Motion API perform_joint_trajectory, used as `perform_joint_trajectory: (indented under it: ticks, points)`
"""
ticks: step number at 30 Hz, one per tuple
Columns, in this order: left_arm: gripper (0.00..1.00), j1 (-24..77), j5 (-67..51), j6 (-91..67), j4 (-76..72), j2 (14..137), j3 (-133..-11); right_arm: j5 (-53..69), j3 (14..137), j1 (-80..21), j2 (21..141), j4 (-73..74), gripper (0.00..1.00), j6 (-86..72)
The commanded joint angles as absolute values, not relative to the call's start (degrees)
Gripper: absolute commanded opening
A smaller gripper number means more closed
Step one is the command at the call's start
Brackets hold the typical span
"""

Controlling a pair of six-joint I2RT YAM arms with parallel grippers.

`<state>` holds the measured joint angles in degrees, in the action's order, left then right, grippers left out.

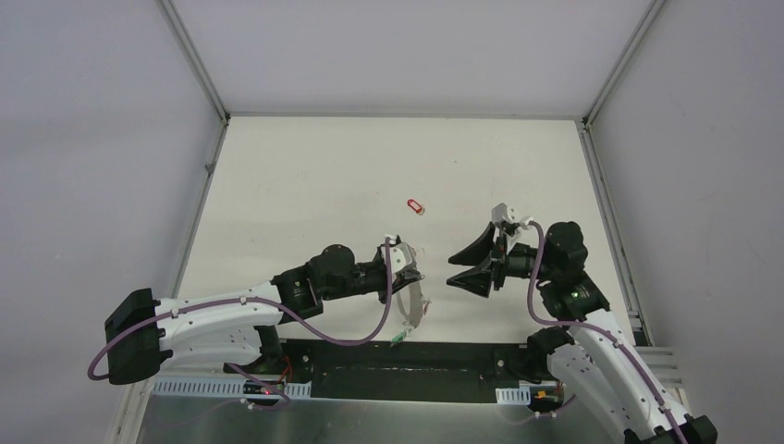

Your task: Put the keys on the keyring

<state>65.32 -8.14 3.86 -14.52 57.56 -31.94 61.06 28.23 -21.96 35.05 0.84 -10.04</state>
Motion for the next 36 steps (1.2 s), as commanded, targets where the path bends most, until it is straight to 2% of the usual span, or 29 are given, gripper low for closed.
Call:
perform_joint_trajectory:
  ticks: [1, 15, 20, 31, 33, 36]
  points:
    - [0.00, 66.0, -9.9, 2.2, -16.9, 56.3, -32.9, 62.8, 27.7, -24.3, 35.4, -3.0, 0.56, -5.4]
    - [0.00, 66.5, -11.6, 2.2, -17.8, 56.2, -34.6, 52.7, 27.0, -34.9, 40.9, -4.3, 0.44, -2.1]
    - [0.00, 66.8, -12.5, 2.0, -18.2, 56.1, -34.9, 50.4, 26.4, -37.5, 42.8, -4.6, 0.37, -0.5]
    - [0.00, 67.2, -13.8, 1.9, -19.7, 56.7, -35.5, 46.7, 25.6, -40.2, 43.7, -5.5, 0.36, -0.3]
    - [0.00, 67.2, -13.9, 1.9, -20.0, 56.9, -35.6, 46.7, 25.5, -40.3, 44.1, -5.7, 0.33, -0.3]
    - [0.00, 67.3, -13.8, 1.9, -20.3, 57.0, -35.6, 47.1, 25.5, -40.5, 44.6, -5.9, 0.22, 1.1]
